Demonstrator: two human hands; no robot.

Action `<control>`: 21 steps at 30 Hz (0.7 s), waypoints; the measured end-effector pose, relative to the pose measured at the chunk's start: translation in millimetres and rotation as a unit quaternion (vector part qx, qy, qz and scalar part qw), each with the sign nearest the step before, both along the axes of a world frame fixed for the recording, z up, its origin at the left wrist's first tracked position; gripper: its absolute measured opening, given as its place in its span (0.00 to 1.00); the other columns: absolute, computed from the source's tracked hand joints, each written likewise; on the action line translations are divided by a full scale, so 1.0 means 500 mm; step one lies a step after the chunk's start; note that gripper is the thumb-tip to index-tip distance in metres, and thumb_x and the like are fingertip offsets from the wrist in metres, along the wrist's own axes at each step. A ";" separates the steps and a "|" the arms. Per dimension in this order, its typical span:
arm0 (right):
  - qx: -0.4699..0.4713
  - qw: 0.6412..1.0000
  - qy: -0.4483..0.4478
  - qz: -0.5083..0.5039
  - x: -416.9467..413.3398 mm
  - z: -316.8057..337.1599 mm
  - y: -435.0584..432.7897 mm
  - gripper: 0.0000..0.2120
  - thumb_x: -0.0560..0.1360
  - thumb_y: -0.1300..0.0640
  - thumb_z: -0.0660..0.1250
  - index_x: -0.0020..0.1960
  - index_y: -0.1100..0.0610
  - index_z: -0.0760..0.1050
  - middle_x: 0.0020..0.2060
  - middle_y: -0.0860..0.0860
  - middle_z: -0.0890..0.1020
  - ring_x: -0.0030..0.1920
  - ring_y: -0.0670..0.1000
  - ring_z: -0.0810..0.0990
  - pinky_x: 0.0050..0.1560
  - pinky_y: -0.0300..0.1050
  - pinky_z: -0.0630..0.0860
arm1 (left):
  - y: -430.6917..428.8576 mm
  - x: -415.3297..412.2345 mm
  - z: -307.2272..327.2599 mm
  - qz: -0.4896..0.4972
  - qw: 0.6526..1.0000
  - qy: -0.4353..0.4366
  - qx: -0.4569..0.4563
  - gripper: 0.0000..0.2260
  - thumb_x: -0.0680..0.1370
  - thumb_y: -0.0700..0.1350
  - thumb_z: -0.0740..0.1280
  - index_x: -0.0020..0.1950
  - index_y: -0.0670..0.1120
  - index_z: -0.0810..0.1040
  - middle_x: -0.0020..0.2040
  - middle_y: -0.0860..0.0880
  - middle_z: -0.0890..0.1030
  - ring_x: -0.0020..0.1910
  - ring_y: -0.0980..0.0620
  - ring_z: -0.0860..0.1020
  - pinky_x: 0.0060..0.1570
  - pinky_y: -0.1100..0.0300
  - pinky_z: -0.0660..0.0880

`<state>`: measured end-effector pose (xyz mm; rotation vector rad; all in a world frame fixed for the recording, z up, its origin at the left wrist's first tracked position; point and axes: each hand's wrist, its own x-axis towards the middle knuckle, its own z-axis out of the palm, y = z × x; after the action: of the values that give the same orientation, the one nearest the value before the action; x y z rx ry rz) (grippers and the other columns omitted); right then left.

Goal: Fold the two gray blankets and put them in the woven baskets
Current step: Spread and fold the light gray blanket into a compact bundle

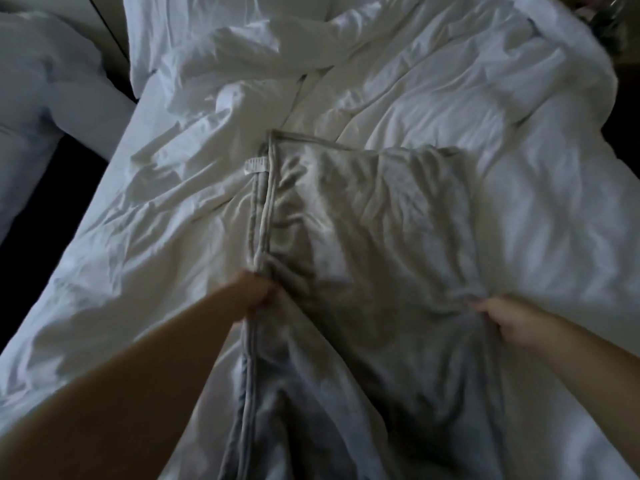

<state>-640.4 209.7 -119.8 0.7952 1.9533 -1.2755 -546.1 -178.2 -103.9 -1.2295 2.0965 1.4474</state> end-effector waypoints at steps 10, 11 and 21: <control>-0.016 0.992 0.054 -0.114 0.094 0.006 0.075 0.22 0.76 0.37 0.60 0.51 0.56 0.76 0.41 0.56 0.80 0.38 0.54 0.76 0.37 0.47 0.73 | -0.068 0.117 -0.028 0.134 0.988 0.016 0.072 0.25 0.74 0.68 0.60 0.36 0.46 0.72 0.34 0.45 0.73 0.29 0.49 0.72 0.31 0.62 0.70; -0.044 0.991 0.016 -0.126 0.147 -0.009 0.080 0.20 0.77 0.38 0.60 0.49 0.55 0.76 0.37 0.53 0.81 0.38 0.53 0.76 0.37 0.46 0.72 | -0.052 0.161 -0.041 0.113 0.990 -0.007 0.085 0.25 0.73 0.68 0.62 0.35 0.46 0.71 0.32 0.46 0.71 0.26 0.51 0.70 0.28 0.65 0.67; -0.093 0.979 -0.029 -0.177 0.536 -0.055 0.119 0.28 0.75 0.41 0.65 0.69 0.56 0.72 0.66 0.52 0.76 0.68 0.54 0.72 0.71 0.52 0.64 | 0.112 0.487 -0.085 0.021 0.999 -0.040 0.025 0.16 0.71 0.56 0.73 0.43 0.43 0.82 0.39 0.42 0.84 0.40 0.42 0.83 0.46 0.49 0.81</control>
<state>-372.6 269.2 -147.1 1.1043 1.6643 -1.5951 -302.6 -122.4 -146.3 -1.2981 1.9824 1.4335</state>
